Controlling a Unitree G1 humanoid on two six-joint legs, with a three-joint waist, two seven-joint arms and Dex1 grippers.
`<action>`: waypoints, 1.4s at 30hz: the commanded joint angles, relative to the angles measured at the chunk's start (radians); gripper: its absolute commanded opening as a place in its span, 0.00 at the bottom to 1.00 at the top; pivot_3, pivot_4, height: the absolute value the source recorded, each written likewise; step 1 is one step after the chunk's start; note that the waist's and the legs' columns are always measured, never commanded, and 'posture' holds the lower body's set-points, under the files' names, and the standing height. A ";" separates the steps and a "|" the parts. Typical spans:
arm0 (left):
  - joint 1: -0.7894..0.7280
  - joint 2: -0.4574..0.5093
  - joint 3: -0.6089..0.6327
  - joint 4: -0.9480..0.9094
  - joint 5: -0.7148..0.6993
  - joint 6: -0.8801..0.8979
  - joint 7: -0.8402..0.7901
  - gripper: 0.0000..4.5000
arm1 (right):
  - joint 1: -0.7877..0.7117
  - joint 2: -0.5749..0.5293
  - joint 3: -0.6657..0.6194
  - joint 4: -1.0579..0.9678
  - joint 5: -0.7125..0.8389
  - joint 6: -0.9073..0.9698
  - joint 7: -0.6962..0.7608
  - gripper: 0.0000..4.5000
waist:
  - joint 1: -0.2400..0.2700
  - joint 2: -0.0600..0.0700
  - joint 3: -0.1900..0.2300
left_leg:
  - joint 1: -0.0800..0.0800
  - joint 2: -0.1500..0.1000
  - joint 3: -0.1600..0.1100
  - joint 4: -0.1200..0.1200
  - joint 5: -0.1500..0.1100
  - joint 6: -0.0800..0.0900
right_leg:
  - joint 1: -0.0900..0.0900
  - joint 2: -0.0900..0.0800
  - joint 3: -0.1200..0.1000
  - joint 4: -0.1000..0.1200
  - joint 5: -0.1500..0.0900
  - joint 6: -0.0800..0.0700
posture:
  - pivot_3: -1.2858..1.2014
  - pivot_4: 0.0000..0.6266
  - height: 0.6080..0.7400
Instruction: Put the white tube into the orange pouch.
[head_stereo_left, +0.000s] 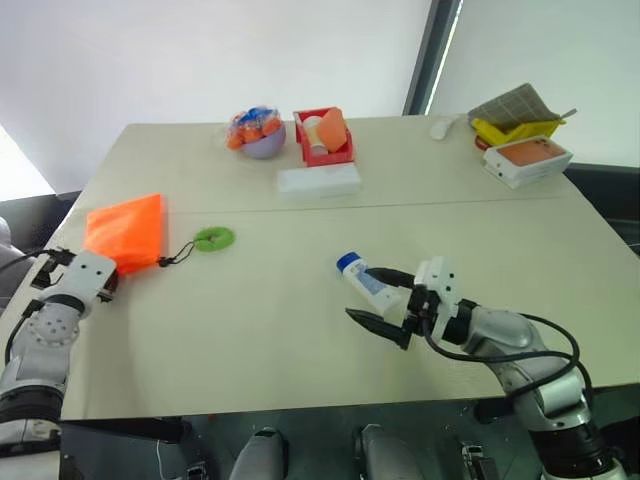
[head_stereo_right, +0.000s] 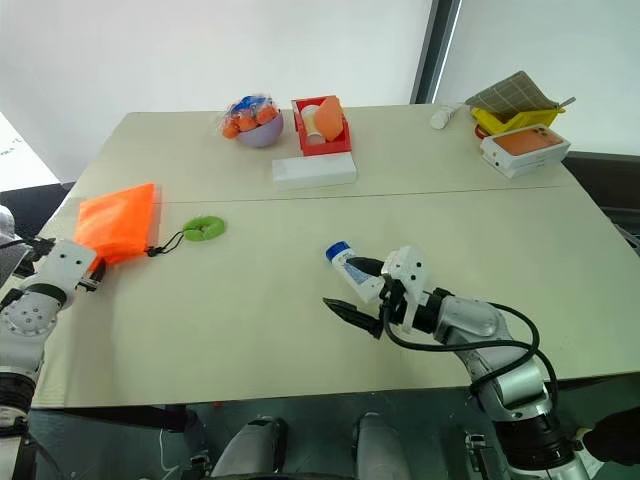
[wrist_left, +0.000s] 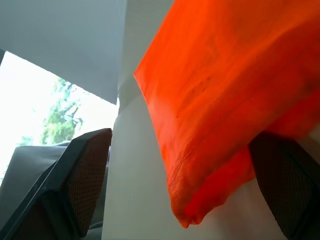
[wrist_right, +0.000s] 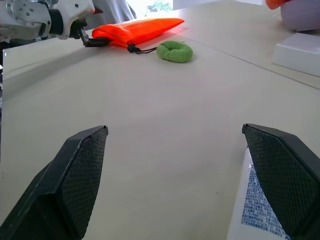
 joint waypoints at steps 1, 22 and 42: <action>-0.041 0.019 0.000 0.053 -0.007 -0.036 -0.001 0.95 | -0.020 0.013 0.004 -0.034 0.003 -0.009 -0.008 1.00 | 0.000 0.000 0.000 | 0.000 0.000 0.000 0.000 0.000 0.000 | 0.000 0.000 0.000 0.000 0.000 0.000 | 0.52 0.24 1.00; 0.122 -0.173 -0.027 -0.738 -0.431 0.382 -0.414 0.01 | -0.011 0.033 -0.035 0.051 -0.043 -0.081 -0.046 1.00 | -0.002 -0.002 0.000 | 0.000 0.000 0.000 0.002 0.000 0.000 | 0.001 0.000 0.000 0.000 0.001 -0.003 | 0.52 0.24 1.00; -0.084 -0.251 -0.036 -1.060 -0.589 0.848 -0.370 0.01 | 0.026 0.036 -0.076 0.119 -0.072 -0.122 -0.086 1.00 | -0.008 -0.001 0.000 | 0.001 0.000 -0.001 0.004 0.000 0.000 | 0.003 0.002 0.000 0.001 0.000 0.000 | 0.52 0.24 1.00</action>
